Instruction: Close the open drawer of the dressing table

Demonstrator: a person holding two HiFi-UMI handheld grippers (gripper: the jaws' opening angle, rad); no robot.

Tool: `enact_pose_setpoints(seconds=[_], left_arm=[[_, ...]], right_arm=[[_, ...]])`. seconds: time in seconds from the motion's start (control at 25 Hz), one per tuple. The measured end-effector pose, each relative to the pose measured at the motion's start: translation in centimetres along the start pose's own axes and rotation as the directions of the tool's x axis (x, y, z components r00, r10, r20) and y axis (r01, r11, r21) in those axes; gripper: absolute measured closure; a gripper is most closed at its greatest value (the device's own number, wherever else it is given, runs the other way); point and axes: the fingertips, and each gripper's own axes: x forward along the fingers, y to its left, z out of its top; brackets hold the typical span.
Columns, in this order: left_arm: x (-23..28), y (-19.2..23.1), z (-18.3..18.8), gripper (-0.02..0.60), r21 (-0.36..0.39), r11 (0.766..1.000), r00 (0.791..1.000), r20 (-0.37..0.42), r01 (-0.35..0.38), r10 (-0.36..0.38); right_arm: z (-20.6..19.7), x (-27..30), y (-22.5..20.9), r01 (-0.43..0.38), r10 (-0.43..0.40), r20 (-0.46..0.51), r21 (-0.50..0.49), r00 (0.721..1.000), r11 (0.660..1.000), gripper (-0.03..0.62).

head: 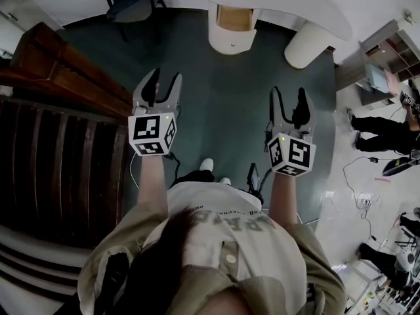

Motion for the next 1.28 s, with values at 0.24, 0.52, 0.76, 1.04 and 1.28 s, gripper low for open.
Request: enact_pose_setpoints(seconds=[0.24, 0.52, 0.76, 1.04, 1.28], left_arm=[[2.5, 4.0, 0.2, 0.356, -0.004, 1.0, 1.0, 0.013, 0.004, -0.004], [4.5, 4.8, -1.2, 0.356, -0.023, 1.0, 0.999, -0.033, -0.008, 0.008], [7.3, 4.5, -2.5, 0.356, -0.032, 0.999, 0.998, -0.059, -0.019, 0.018], [12.6, 5.1, 0.2, 0.356, -0.019, 0.998, 0.998, -0.02, -0.056, 0.056], [17.4, 4.6, 2.4, 0.356, -0.017, 0.996, 0.996, 0.014, -0.088, 0.088]], right_arm=[[0.1, 3.4, 1.8, 0.021, -0.021, 0.012, -0.013, 1.0, 1.0, 0.309], [-1.4, 5.4, 0.7, 0.033, -0.033, -0.042, 0.007, 0.999, 0.999, 0.309], [-3.0, 7.8, -1.0, 0.022, -0.021, -0.073, 0.017, 0.997, 1.0, 0.309], [-1.9, 13.4, -3.8, -0.002, 0.002, -0.043, 0.017, 0.999, 1.0, 0.31], [-0.3, 18.4, -6.5, -0.037, 0.037, -0.007, 0.008, 0.999, 0.999, 0.309]])
